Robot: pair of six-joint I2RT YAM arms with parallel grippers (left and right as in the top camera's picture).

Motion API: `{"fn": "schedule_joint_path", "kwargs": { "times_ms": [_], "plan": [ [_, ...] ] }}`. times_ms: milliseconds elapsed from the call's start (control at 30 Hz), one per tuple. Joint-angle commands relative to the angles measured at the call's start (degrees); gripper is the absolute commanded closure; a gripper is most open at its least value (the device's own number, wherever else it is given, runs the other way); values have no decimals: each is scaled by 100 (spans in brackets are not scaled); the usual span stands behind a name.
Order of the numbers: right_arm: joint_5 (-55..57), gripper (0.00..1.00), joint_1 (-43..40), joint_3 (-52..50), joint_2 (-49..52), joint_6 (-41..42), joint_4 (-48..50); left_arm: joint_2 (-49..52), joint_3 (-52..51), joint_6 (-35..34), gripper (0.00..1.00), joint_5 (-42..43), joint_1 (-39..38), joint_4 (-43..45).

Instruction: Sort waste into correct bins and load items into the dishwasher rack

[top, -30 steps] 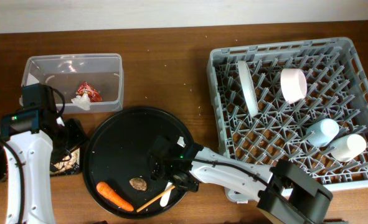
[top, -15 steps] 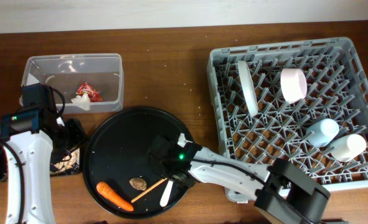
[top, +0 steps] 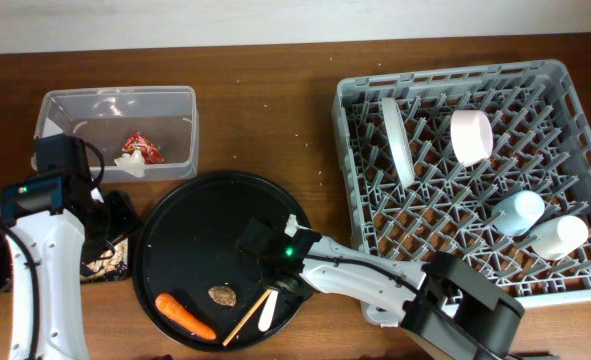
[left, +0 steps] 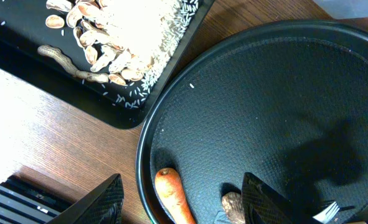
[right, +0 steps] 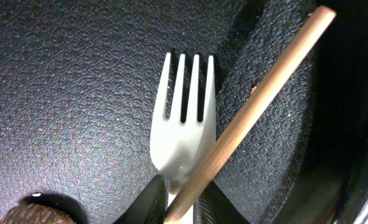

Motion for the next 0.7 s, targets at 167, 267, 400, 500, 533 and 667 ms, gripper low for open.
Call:
{"fn": "schedule_joint_path", "kwargs": {
  "times_ms": [167,267,400,500,533,667],
  "plan": [
    [39,64,42,-22,-240,-149,-107,-50,-33,74,40,63,20,-11],
    [37,66,42,-22,-240,-149,-157,-50,-33,74,40,63,20,-20],
    [35,86,42,-22,-240,-149,-155,-50,-33,74,40,63,20,-31],
    [31,92,42,-22,-240,-149,-157,-50,-33,74,40,63,20,-31],
    [31,91,42,-22,-240,-149,-157,-50,-33,74,40,63,20,-31],
    [17,95,37,-7,-337,-369,-179,-50,-33,74,40,61,20,-28]
  ]
}}
